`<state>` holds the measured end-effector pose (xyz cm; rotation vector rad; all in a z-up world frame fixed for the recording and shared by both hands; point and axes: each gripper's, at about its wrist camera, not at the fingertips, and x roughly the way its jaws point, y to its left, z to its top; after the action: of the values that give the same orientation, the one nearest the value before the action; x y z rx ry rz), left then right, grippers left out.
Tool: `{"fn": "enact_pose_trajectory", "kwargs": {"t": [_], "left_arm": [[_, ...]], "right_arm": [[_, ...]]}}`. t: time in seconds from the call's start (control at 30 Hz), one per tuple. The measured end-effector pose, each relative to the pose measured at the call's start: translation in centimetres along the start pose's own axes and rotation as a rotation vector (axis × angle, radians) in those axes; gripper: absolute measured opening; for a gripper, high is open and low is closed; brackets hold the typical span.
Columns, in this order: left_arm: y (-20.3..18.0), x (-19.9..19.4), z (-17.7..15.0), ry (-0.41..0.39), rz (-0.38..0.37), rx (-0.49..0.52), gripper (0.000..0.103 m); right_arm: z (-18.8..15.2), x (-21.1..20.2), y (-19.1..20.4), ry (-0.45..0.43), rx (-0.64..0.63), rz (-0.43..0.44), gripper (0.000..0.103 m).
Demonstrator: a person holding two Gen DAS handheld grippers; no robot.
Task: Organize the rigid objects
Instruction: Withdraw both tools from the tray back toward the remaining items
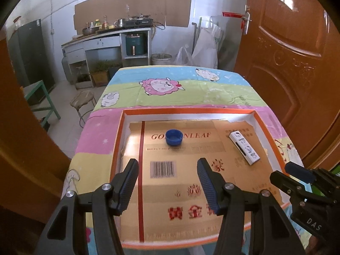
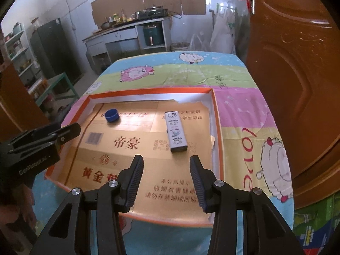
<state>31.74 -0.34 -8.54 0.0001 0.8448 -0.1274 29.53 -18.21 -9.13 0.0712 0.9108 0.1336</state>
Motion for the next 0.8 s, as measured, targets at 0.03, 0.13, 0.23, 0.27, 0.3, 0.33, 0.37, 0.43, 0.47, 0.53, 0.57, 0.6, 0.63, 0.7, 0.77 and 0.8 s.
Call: {"fn": "enact_pose_trajectory", "kwargs": {"t": [0.03, 0.13, 0.23, 0.27, 0.3, 0.33, 0.37, 0.43, 0.47, 0.53, 0.57, 0.6, 0.63, 0.7, 0.77, 0.8], "left_arm": [[0.1, -0.5, -0.2, -0.003, -0.002, -0.002, 0.057], [0.2, -1.5, -0.8, -0.011, -0.004, -0.007, 0.057], [0.3, -2.4, -1.3, -0.019, -0.007, -0.009, 0.057], [0.3, -2.7, -1.5, -0.021, -0.006, -0.008, 0.057], [0.2, -3.1, -1.6, -0.024, -0.005, -0.006, 0.057], [0.2, -3.3, -1.8, -0.026, -0.005, -0.006, 0.057], [0.2, -3.6, -2.0, -0.027, -0.006, -0.007, 0.057], [0.1, -4.1, -2.3, -0.032, -0.006, -0.008, 0.057], [0.1, -4.3, -2.5, -0.034, -0.006, -0.009, 0.057], [0.1, -4.6, -2.7, -0.038, -0.005, -0.010, 0.057], [0.1, -4.9, -2.9, -0.041, -0.004, -0.010, 0.057], [0.1, -5.1, -3.1, -0.042, -0.004, -0.010, 0.057], [0.1, -5.4, -3.3, -0.045, -0.004, -0.011, 0.057], [0.0, -5.8, -3.5, -0.051, -0.004, -0.012, 0.057], [0.0, -6.4, -3.9, -0.061, -0.001, -0.013, 0.057], [0.0, -6.7, -4.1, -0.065, -0.001, -0.013, 0.057]], "right_arm": [[-0.1, -0.3, 0.1, -0.002, 0.000, -0.001, 0.047], [-0.4, -1.2, 0.4, -0.011, 0.001, -0.003, 0.047], [-0.8, -2.2, 0.7, -0.022, -0.002, -0.006, 0.047], [-1.0, -2.6, 0.8, -0.026, -0.002, -0.006, 0.047], [-1.2, -2.9, 1.0, -0.028, -0.003, -0.007, 0.047], [-1.3, -3.3, 1.1, -0.031, -0.004, -0.008, 0.047], [-1.4, -3.6, 1.2, -0.033, -0.005, -0.010, 0.047], [-1.6, -4.0, 1.3, -0.039, -0.006, -0.012, 0.047], [-1.7, -4.2, 1.3, -0.042, -0.006, -0.013, 0.047], [-2.0, -4.7, 1.5, -0.048, -0.006, -0.014, 0.047], [-2.2, -5.0, 1.6, -0.050, -0.007, -0.016, 0.047], [-2.4, -5.1, 1.7, -0.052, -0.007, -0.016, 0.047], [-2.6, -5.3, 1.8, -0.053, -0.006, -0.015, 0.047], [-2.9, -5.8, 2.0, -0.058, -0.006, -0.014, 0.047], [-3.3, -6.2, 2.1, -0.064, -0.006, -0.016, 0.047], [-3.5, -6.4, 2.2, -0.069, -0.007, -0.017, 0.047]]}}
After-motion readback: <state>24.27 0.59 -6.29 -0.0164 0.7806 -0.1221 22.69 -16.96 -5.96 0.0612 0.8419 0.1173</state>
